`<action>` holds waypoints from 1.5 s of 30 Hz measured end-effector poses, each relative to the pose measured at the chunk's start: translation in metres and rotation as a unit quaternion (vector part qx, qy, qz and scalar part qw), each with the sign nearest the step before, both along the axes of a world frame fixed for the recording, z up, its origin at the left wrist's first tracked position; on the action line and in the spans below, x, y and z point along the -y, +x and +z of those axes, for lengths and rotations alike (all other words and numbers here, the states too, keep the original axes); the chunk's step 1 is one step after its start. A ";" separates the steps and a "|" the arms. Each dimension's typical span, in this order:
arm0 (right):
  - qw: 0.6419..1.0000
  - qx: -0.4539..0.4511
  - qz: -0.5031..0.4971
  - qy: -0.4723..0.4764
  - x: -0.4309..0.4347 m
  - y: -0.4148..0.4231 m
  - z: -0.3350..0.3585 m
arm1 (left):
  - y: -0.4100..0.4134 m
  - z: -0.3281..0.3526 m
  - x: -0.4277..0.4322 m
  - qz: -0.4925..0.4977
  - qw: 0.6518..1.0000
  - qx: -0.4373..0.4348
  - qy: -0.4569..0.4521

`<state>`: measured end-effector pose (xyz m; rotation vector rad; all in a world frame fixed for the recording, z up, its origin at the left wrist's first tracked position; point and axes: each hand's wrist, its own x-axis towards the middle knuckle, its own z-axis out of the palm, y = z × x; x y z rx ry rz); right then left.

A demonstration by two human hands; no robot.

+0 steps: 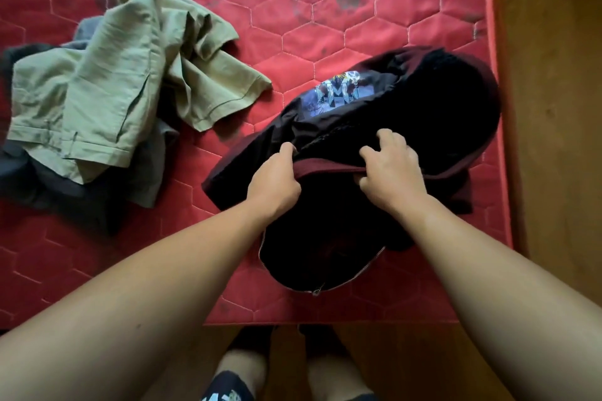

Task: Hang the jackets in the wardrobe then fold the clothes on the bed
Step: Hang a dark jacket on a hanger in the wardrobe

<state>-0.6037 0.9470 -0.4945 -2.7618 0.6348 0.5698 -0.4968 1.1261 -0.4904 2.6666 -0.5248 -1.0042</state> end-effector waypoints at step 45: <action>0.981 -0.051 0.116 0.148 -0.177 0.111 0.444 | 0.114 0.582 -0.201 -0.135 0.958 -0.031 -0.250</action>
